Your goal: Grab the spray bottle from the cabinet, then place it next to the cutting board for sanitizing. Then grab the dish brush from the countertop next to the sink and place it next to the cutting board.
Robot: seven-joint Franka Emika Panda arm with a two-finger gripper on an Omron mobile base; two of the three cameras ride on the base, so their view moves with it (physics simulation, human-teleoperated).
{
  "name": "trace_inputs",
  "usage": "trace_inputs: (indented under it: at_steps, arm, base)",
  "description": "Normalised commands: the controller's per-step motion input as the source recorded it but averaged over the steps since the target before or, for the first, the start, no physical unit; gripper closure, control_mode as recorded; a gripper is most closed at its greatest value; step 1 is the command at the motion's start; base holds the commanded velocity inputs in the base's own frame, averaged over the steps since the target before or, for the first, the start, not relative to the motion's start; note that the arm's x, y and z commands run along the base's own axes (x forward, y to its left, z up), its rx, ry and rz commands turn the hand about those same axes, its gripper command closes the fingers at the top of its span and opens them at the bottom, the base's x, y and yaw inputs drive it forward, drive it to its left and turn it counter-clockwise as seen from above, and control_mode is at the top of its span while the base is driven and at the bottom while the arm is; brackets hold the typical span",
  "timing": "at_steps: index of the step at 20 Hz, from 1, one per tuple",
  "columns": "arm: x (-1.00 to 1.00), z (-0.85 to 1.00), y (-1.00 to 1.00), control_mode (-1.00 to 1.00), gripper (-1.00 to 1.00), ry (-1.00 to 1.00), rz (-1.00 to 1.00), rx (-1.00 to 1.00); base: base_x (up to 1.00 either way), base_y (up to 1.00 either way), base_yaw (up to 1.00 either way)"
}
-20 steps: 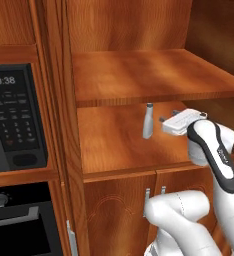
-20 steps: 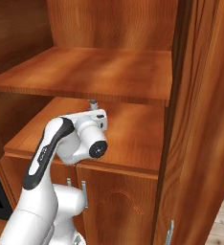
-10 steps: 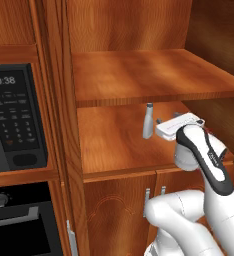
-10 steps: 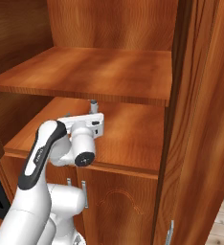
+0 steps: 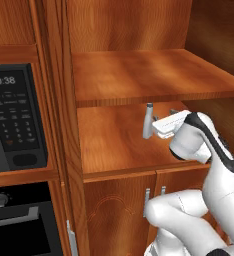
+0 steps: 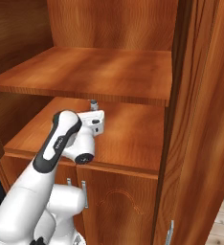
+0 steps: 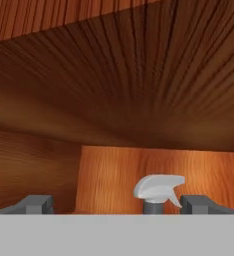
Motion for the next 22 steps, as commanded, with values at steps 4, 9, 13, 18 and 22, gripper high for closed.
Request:
trace_inputs:
  at_steps: [4, 9, 13, 18, 22]
  arm:
    - [0.11, -0.24, 0.00, -1.00, -1.00, -0.16, 0.00, 0.00]
    - [0.23, -0.07, 0.00, -1.00, -1.00, -0.09, -0.01, 0.00]
    - [0.10, 0.00, 0.00, -1.00, -1.00, 0.00, 0.00, 0.00]
    - [0.12, 0.00, 0.00, -1.00, -1.00, 0.00, 0.00, 0.00]
    - [0.10, 0.00, 0.00, -1.00, -1.00, 0.00, 0.00, 0.00]
  base:
    - [0.00, 0.00, 0.00]
    - [0.00, 0.00, 0.00]
    - [0.00, 0.00, 0.00]
    - [0.00, 0.00, 0.00]
    - [0.00, 0.00, 0.00]
